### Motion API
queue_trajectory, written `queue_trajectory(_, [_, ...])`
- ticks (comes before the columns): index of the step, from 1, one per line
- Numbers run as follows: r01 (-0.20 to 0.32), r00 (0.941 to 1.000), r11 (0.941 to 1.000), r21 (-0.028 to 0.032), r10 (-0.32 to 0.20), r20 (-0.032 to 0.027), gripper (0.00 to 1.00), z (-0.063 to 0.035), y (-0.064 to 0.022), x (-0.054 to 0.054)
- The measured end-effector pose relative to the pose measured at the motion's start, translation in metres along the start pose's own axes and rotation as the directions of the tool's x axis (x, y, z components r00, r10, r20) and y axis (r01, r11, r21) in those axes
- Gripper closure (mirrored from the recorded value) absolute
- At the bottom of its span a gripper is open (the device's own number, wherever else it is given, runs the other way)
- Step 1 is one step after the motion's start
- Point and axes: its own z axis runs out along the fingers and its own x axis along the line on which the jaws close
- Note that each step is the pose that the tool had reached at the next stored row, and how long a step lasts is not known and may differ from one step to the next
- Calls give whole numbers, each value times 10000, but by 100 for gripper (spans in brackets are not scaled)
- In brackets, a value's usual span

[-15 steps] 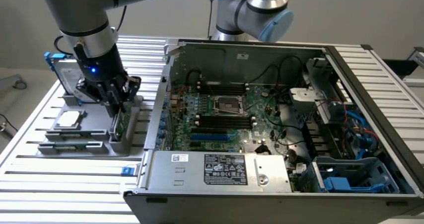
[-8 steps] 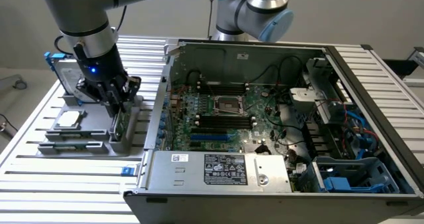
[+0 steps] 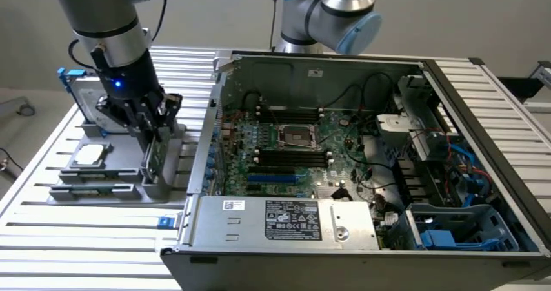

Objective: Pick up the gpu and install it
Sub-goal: 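Pick up the gpu and move the gpu toward the slot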

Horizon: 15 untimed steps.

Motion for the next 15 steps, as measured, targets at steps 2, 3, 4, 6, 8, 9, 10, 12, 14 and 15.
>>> queue_trajectory(2, [-1, 10000, 10000, -3, 1, -2, 74, -90, 4, 0])
queue_trajectory(3, [-1, 10000, 10000, -5, 1, 0, 74, -134, 6, 0])
queue_trajectory(4, [0, 10000, 10000, -4, 0, -3, 74, -180, 8, 0])
queue_trajectory(6, [0, 10000, 10000, -5, 0, -1, 74, -271, 12, 0])
queue_trajectory(8, [0, 10000, 10000, -5, 0, -1, 74, -360, 16, 0])
queue_trajectory(9, [0, 10000, 10000, -4, 0, -2, 74, -407, 18, 0])
queue_trajectory(10, [0, 10000, 10000, -5, 0, -1, 74, -454, 20, -1])
queue_trajectory(12, [2, 10000, 10000, -4, -2, -2, 74, -544, 23, -6])
queue_trajectory(14, [1, 10000, 10000, -4, -1, -3, 74, -634, 25, -30])
queue_trajectory(15, [1, 10000, 10000, -5, -1, -3, 74, -679, 26, -50])
